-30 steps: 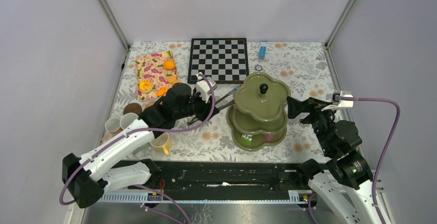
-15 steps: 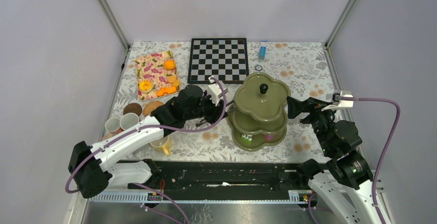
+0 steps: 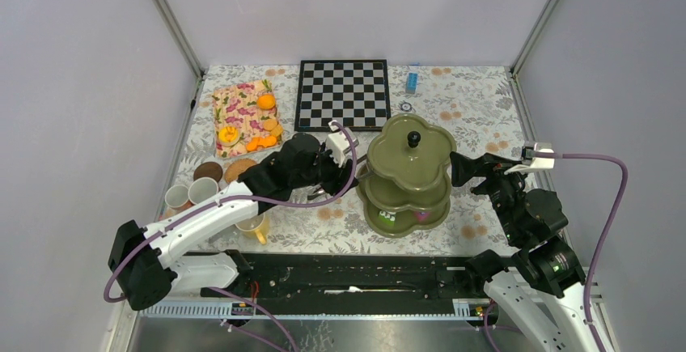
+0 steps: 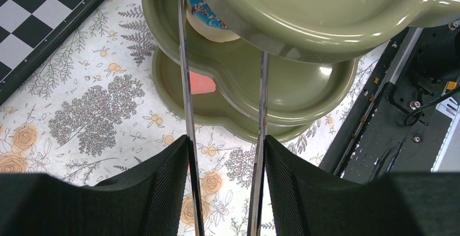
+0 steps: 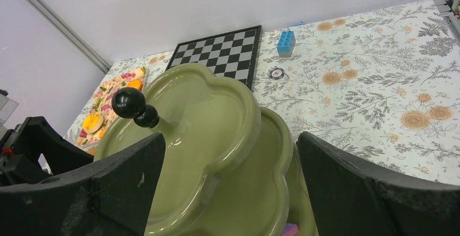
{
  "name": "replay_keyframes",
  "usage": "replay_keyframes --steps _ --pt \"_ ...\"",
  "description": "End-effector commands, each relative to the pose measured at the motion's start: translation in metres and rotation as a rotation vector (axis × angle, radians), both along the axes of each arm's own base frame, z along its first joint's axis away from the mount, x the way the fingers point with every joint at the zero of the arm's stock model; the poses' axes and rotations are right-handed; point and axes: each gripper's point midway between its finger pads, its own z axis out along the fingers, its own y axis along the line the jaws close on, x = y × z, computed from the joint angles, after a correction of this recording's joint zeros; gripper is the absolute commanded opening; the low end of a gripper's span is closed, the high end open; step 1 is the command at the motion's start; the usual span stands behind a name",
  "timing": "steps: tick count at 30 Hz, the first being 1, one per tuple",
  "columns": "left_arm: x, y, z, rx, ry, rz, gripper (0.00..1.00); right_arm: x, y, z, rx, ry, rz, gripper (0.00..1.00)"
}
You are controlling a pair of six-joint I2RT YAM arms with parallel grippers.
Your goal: Serve the afternoon tea
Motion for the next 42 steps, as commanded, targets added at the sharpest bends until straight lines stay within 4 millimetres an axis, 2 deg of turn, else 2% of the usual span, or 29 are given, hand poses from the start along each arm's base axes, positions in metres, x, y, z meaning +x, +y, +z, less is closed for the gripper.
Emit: replay_keyframes --steps 1,5,20,31,36,40,42 --pt "0.005 -0.001 0.035 -0.065 -0.096 0.002 0.54 0.001 0.002 0.009 0.026 -0.033 0.003 0.98" --pt "0.001 0.001 0.044 -0.094 -0.115 -0.007 0.55 0.001 0.002 0.008 0.030 -0.031 0.004 0.98" --pt "0.005 0.003 0.041 -0.070 -0.114 0.011 0.58 0.001 0.003 0.007 0.031 -0.025 0.009 0.98" --pt "0.016 0.034 0.049 -0.057 -0.162 0.117 0.55 0.002 0.004 0.004 0.031 -0.020 0.012 0.98" --pt "0.034 0.057 0.044 -0.013 -0.184 0.242 0.54 0.002 0.004 0.005 0.030 -0.022 0.010 0.98" --pt "0.071 0.098 0.040 0.064 -0.212 0.513 0.54 0.002 0.004 0.004 0.030 -0.018 0.011 0.98" --pt "0.091 0.127 0.042 0.108 -0.217 0.686 0.52 0.003 0.005 0.003 0.029 -0.017 0.013 0.98"
